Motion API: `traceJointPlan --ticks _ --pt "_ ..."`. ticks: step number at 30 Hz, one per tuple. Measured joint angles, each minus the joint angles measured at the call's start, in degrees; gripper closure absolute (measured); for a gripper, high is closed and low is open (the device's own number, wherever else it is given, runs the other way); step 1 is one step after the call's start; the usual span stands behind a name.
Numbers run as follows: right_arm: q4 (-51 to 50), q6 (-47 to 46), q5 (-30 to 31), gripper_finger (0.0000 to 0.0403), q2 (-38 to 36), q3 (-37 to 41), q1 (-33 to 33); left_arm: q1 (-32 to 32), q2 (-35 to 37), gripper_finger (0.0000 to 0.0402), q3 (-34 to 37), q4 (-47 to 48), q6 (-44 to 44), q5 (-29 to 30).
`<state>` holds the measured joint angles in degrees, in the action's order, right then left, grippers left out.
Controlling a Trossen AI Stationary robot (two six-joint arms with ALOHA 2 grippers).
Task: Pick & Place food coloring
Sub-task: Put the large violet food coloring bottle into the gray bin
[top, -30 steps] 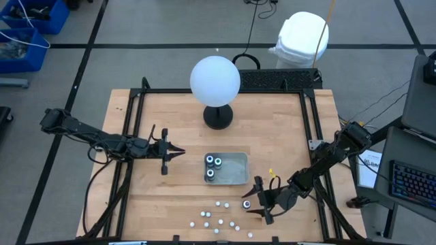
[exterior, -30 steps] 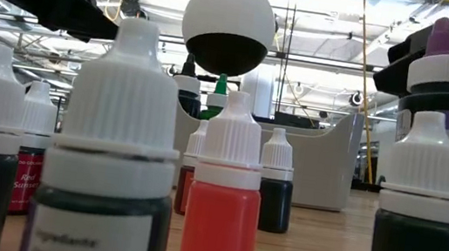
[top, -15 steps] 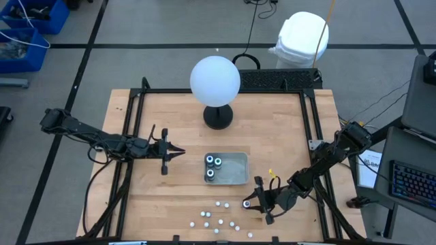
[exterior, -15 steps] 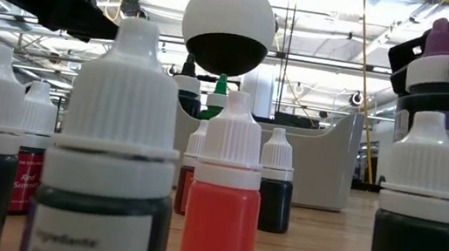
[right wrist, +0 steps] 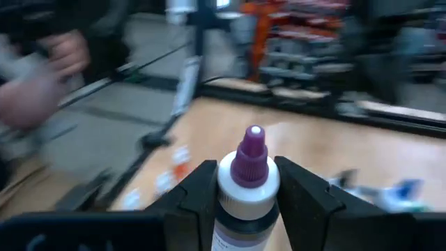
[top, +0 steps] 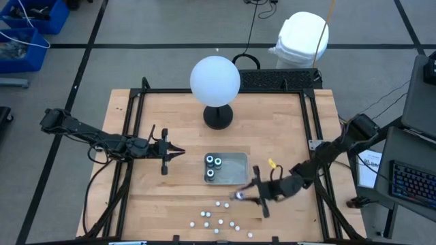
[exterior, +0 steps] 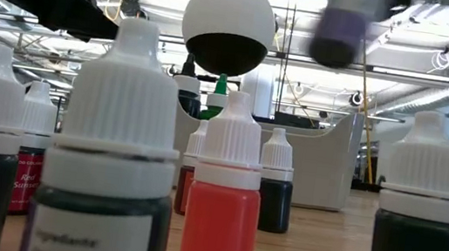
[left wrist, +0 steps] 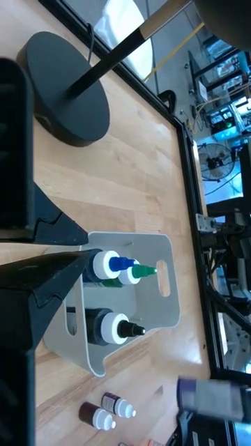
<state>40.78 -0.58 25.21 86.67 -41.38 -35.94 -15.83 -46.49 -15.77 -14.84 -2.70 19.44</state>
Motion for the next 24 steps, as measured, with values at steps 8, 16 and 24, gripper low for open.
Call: traceJointPlan --ticks 8,16,24 --pt "-0.8 -2.35 0.33 0.0287 0.9 -1.54 9.61 0.01 0.0 0.0366 0.0 0.06 0.0 0.0" --pt "-0.97 -4.81 0.09 0.029 4.59 -1.51 13.8 0.01 0.0 0.0366 0.0 0.09 -0.02 0.0" --pt "1.37 -6.68 0.04 0.0288 8.2 -1.76 14.64 0.0 0.0 0.0366 0.0 0.1 -0.02 0.0"
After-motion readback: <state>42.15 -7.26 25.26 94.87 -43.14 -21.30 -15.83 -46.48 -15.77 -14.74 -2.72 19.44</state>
